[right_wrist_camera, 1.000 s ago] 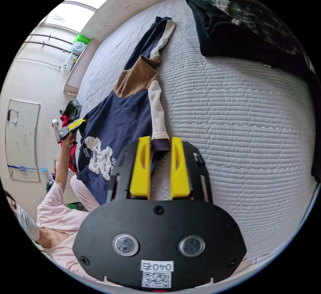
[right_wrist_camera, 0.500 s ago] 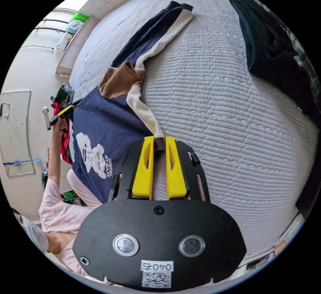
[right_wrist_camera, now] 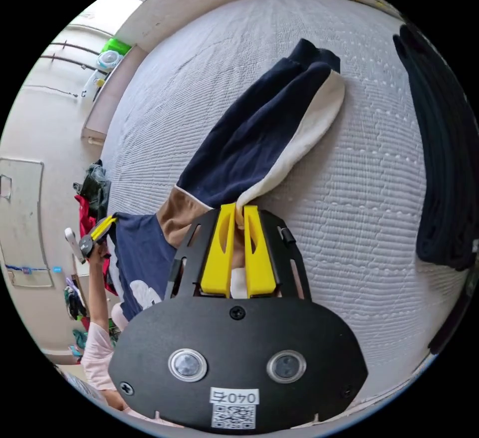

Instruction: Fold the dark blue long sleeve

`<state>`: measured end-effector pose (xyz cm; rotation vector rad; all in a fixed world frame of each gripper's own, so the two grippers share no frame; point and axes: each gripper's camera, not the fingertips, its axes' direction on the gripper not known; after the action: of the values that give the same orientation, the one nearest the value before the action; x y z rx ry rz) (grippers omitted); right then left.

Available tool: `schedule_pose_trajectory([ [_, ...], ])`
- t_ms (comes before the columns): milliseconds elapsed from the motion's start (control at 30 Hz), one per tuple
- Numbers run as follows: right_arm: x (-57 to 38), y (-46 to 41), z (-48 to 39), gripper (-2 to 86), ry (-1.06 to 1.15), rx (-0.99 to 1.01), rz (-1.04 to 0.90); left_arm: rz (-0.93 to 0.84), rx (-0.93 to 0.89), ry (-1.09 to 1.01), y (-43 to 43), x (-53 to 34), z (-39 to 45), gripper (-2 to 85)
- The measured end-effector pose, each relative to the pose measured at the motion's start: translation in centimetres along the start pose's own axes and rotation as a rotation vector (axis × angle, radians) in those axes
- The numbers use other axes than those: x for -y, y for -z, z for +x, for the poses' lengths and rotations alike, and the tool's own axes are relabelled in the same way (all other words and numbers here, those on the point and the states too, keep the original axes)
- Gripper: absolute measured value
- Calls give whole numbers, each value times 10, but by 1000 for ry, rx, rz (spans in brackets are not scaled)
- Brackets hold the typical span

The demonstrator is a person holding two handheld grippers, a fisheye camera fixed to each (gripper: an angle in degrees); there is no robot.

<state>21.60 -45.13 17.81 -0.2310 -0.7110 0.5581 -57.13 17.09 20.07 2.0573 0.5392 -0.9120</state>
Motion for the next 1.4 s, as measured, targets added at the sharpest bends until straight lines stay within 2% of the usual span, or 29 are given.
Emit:
schedule_pose_trajectory([
  [133,28,40,-36,-2,77,-139,102,44,-23,-21,12,20,-9,-12],
  [233,48,65,-44,1,47,-199,186,74,-15,-11,12,46,-18,-8],
  [333,54,56,-33,32,-13,-239,189,23,-99,81,-13,64,-30,13],
  [367,50,46,-30,67,-5,-224,130,-33,-126,88,-23,65,-32,28],
  [400,46,44,-29,84,6,-216,104,-1,-89,93,-13,58,-36,44],
  [533,-57,85,-51,125,236,-306,165,155,-102,79,66,-3,-65,52],
  [633,-162,111,-46,134,350,-308,132,132,-185,-28,123,-76,-77,53],
  [700,-217,125,-31,135,352,-265,116,91,-392,-62,150,-131,-78,57],
  [800,-283,136,5,145,311,-148,77,68,-579,-60,162,-184,-73,60],
  [967,-345,128,75,165,185,25,18,-42,-719,-100,137,-223,-52,69],
  [1133,-353,116,121,155,52,106,20,-86,-706,-37,113,-201,-45,48],
  [1233,-345,93,134,139,19,205,-44,-179,-604,-2,102,-184,-36,0],
  [1333,-339,92,142,74,-6,159,-40,-184,-535,-53,120,-176,-29,-7],
  [1400,-340,100,144,39,11,206,-33,-173,-483,-99,147,-178,-30,-8],
])
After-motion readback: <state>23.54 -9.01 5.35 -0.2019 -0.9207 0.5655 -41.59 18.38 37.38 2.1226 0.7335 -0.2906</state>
